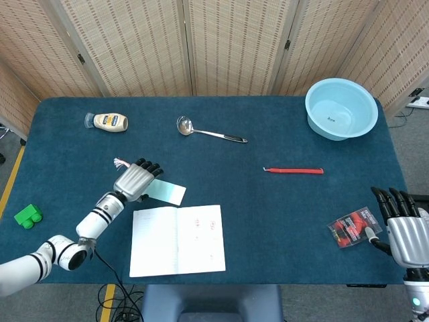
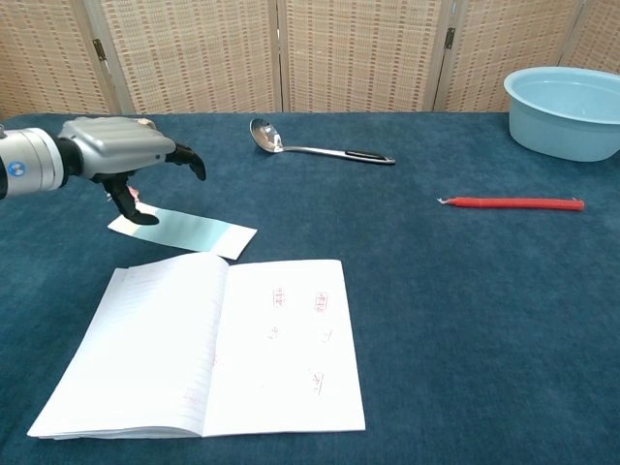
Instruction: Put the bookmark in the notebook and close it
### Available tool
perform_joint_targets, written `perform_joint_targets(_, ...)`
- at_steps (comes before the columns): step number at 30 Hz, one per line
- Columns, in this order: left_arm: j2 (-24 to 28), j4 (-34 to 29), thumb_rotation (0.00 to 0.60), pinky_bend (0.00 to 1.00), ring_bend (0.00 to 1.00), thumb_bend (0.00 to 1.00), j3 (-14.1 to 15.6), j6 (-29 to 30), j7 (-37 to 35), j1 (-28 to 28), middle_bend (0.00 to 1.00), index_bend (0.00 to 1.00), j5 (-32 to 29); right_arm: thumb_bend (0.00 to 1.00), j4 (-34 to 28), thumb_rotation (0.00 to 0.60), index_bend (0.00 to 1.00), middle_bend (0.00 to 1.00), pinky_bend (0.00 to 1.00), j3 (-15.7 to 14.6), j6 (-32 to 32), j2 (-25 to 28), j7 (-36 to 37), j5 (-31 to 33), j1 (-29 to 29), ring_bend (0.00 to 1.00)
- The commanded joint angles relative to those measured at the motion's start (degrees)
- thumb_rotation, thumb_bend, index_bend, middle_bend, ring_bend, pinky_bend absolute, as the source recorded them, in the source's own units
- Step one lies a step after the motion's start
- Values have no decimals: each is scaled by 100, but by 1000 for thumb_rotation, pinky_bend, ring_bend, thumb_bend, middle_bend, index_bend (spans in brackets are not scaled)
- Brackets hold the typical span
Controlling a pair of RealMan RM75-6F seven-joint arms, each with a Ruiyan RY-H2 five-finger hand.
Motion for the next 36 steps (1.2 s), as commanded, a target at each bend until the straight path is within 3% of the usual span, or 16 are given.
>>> perform_joint_targets(1, -222, 229, 600, 201, 202, 271, 32, -149, 168, -86, 195, 224, -306, 210, 19, 600, 81, 140, 114, 3, -12, -11, 16, 14, 6, 81)
perform_joint_targets(15, -403, 349, 600, 182, 117, 271, 197, -490, 924, -354, 105, 196, -1383, 210, 111, 600, 81, 140, 114, 0, -37, -45, 84, 94, -7, 81)
perform_joint_targets(31, -487, 414, 600, 180, 115, 274, 414, -558, 1248, -637, 103, 212, -2171, 210, 161, 600, 81, 140, 114, -18, 7, -53, 131, 126, -63, 81)
perform_joint_targets(36, -511, 414, 600, 180, 115, 315, 473, -506, 1253, -686, 103, 229, -2256, 210, 175, 600, 81, 140, 114, -13, -9, -57, 137, 148, -62, 81)
